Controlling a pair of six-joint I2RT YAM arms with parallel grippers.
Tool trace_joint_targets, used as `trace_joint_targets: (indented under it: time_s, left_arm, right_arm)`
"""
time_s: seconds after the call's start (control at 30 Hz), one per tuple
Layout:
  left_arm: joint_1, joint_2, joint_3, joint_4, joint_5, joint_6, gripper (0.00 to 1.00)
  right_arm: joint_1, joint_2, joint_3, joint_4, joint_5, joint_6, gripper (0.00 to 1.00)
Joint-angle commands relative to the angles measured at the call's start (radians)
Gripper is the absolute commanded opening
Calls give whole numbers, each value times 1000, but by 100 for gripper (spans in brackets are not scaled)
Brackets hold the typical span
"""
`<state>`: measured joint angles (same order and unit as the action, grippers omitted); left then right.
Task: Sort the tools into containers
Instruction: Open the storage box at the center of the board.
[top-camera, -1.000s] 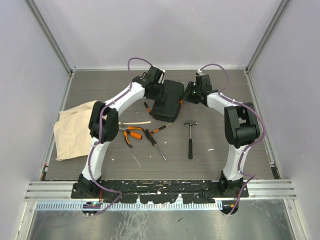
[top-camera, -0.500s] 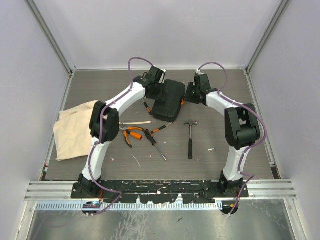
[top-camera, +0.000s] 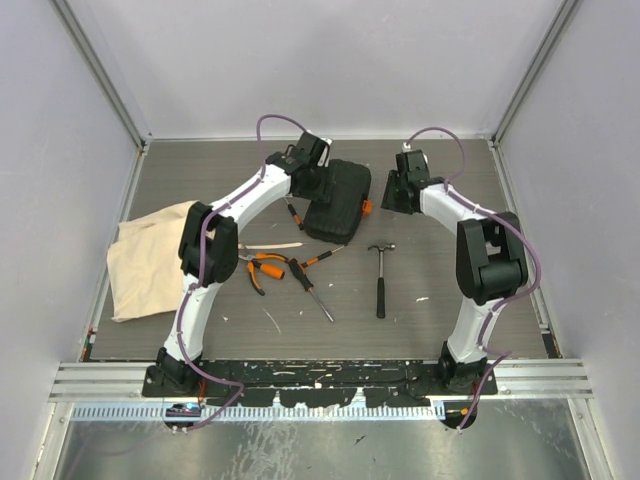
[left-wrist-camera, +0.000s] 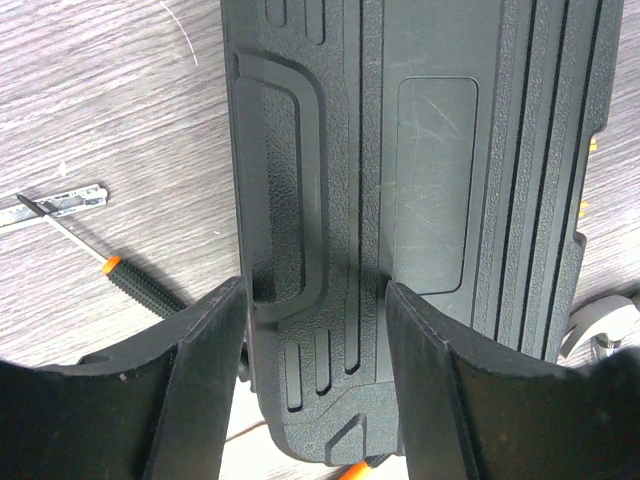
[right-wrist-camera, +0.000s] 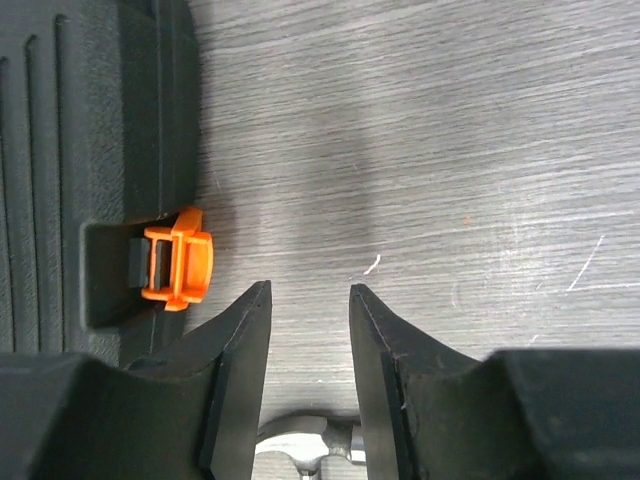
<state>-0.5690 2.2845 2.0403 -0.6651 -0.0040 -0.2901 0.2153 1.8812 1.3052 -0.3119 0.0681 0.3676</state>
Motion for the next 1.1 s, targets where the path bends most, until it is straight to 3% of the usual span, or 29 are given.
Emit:
trace_joint_targets:
  time_s: [0.0,0.53,0.63,0.73,0.9,1.07]
  left_arm:
    - [3,35,-9,-79,-27,45,60]
    - [-30,-92,31,-57,49,48,85]
    - [-37,-119,6,-43,48,48,94]
    - [-38,-142,-32,-23,45,48,97]
    - [-38,-173,-82,-22,42,54,96]
    - [-38,-217,-147,-11,27,61,94]
  right_arm:
    - [0,-111,-11,40,-7,-6,44]
    - [-35,-211,-235,286,-221,152,66]
    - [-66,-200,-270,352,-293,210,66]
    - [-90,-179,-290,423,-361,254,66]
    - [-112,-117,-299,550,-457,318,65]
    - [-128,-65,-297,607,-471,377,53]
